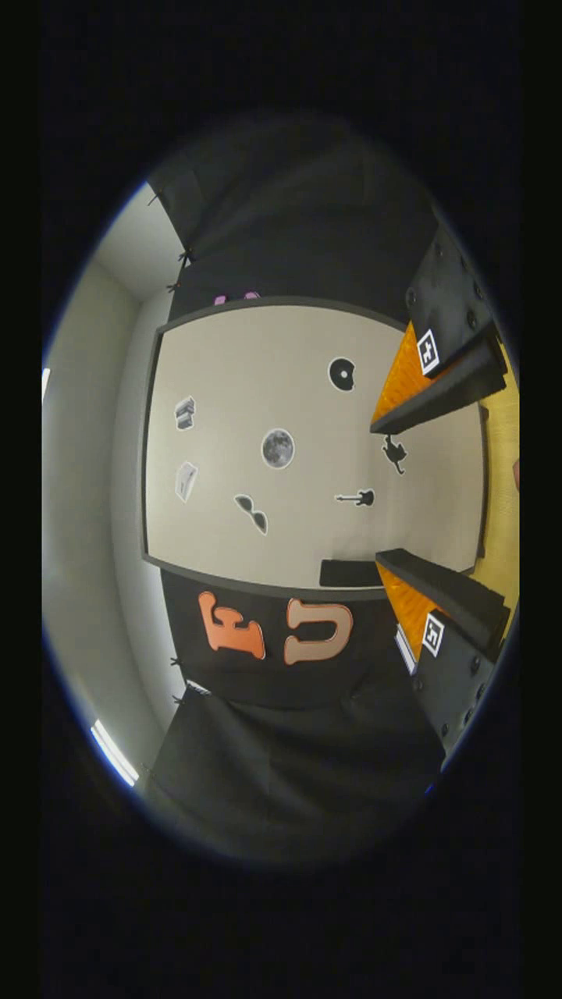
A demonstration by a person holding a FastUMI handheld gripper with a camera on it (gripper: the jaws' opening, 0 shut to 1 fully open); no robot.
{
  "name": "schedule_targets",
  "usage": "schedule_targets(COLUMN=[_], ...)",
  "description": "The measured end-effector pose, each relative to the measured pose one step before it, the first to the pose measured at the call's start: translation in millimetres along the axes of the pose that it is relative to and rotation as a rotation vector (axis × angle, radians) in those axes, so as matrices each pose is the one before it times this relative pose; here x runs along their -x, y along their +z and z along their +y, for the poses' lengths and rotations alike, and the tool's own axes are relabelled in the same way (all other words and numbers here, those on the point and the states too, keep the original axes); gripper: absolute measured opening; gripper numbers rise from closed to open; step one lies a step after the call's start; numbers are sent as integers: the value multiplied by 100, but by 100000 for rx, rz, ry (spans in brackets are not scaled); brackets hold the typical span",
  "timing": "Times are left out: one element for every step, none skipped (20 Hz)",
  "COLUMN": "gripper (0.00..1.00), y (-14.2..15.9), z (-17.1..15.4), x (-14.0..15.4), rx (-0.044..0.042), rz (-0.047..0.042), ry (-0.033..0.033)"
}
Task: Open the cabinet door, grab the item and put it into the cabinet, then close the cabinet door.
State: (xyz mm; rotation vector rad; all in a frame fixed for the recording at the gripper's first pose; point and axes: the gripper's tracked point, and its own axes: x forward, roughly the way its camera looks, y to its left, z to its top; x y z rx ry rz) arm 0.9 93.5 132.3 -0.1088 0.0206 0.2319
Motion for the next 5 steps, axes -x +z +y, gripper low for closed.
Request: schedule_targets(gripper=[95, 95, 95, 95, 95], y=[358, 207, 90, 17, -127], z=[-208, -278, -324, -436, -360], x=[1125, 898, 1003, 876, 836], rx=[178, 169, 440, 616, 441], rz=[-441, -313, -117, 62, 565], ry=[-376, -404, -805, -728, -773])
